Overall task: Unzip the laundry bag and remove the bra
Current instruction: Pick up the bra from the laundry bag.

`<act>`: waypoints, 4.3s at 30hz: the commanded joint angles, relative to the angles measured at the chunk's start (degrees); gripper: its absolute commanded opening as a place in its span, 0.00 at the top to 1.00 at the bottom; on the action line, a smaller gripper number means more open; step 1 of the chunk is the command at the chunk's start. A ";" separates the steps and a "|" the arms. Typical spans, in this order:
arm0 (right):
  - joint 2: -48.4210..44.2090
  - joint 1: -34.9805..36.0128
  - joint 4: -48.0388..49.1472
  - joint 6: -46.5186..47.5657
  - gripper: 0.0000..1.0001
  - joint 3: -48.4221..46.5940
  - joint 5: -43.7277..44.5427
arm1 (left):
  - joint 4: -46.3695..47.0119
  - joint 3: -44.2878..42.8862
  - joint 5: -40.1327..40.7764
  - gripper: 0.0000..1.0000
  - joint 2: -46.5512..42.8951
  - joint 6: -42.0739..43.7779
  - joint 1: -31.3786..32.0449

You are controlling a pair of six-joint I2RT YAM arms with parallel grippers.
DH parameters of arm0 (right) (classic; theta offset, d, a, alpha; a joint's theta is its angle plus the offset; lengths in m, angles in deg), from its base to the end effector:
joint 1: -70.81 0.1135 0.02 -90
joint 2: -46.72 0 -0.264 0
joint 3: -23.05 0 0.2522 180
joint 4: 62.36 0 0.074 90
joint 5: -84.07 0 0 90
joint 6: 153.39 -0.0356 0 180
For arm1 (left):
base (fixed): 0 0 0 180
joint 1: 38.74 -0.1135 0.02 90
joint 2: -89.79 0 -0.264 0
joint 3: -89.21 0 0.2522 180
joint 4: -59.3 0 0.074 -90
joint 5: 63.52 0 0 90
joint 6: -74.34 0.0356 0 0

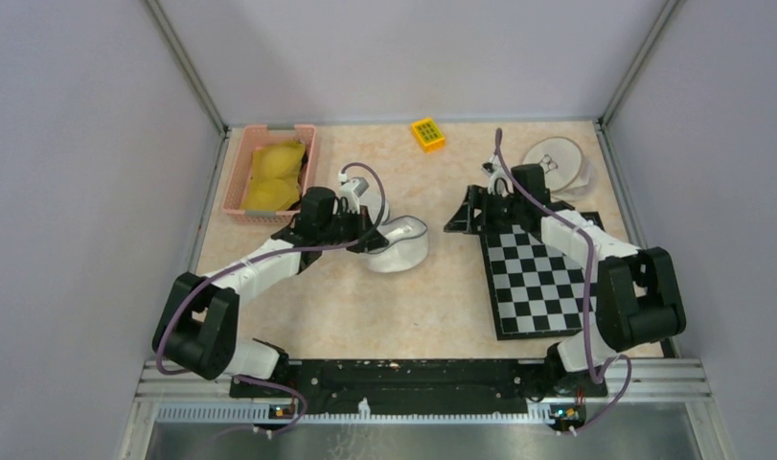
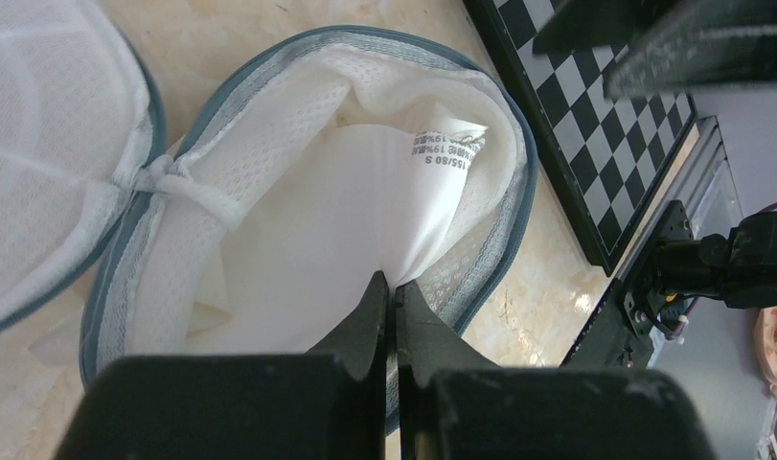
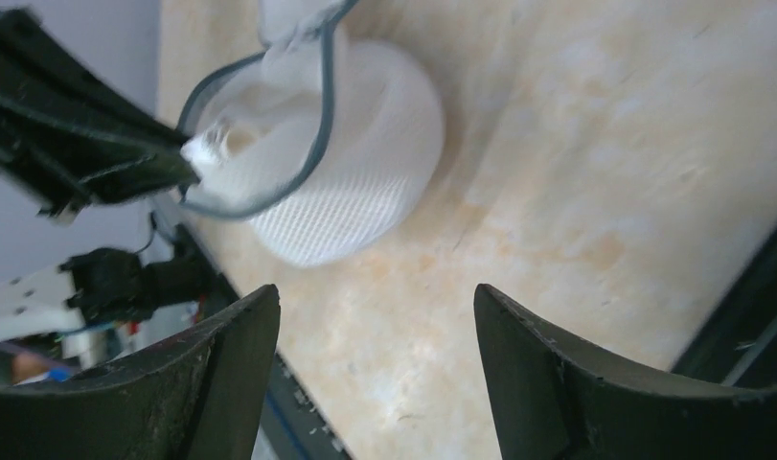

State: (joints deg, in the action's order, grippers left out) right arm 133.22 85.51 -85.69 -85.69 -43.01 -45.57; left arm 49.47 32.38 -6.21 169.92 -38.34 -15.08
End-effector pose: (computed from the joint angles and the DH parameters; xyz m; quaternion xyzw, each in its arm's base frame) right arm 0.2974 0.1015 0.2188 -0.0755 0.8722 0.4129 0.2513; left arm 0.2611 -0.1354 0.2170 0.1412 0.8426 -0.4073 0.3227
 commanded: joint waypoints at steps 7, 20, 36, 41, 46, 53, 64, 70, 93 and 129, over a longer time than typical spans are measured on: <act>2.47 6.29 19.25 -16.11 0.27 9.89 -12.03 | 9.57 1.11 -2.10 0.95 1.51 -4.69 0.67; 16.55 8.33 33.33 -23.40 0.42 6.09 -10.31 | 10.84 2.15 -4.36 0.90 1.72 -4.15 0.69; 13.17 8.33 24.23 -14.32 1.00 6.46 -4.50 | 4.35 -2.44 -0.51 0.42 1.71 3.09 -0.20; 12.09 8.33 24.96 -14.10 1.00 7.44 -4.33 | 3.90 -5.37 -2.48 0.42 2.87 7.50 1.85; 11.48 8.33 25.54 -14.49 1.00 7.81 -4.59 | 1.80 -8.56 -2.29 0.42 3.76 10.68 5.37; 10.71 8.33 25.72 -14.57 1.00 8.30 -4.68 | -1.00 -9.84 1.84 0.41 5.08 14.06 7.68; 10.28 8.32 25.17 -14.20 1.00 8.30 -4.60 | -0.40 -9.74 1.87 0.83 6.21 13.27 7.02; 10.55 7.71 22.99 -12.47 1.00 8.39 -3.06 | -2.08 -11.02 -0.13 1.00 4.61 12.94 3.22; 10.67 5.60 21.49 -11.79 1.00 8.87 -1.79 | 0.12 -8.77 -21.51 0.46 8.21 8.28 -13.24; 12.74 5.74 17.17 -7.80 1.00 6.03 1.02 | -6.34 -15.41 -23.24 1.00 0.48 15.00 -8.19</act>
State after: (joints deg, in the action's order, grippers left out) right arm 146.23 91.28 -67.11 -95.97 -34.44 -46.27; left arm 39.35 20.86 -21.16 174.78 -20.77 -20.89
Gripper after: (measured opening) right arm 0.008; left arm 0.021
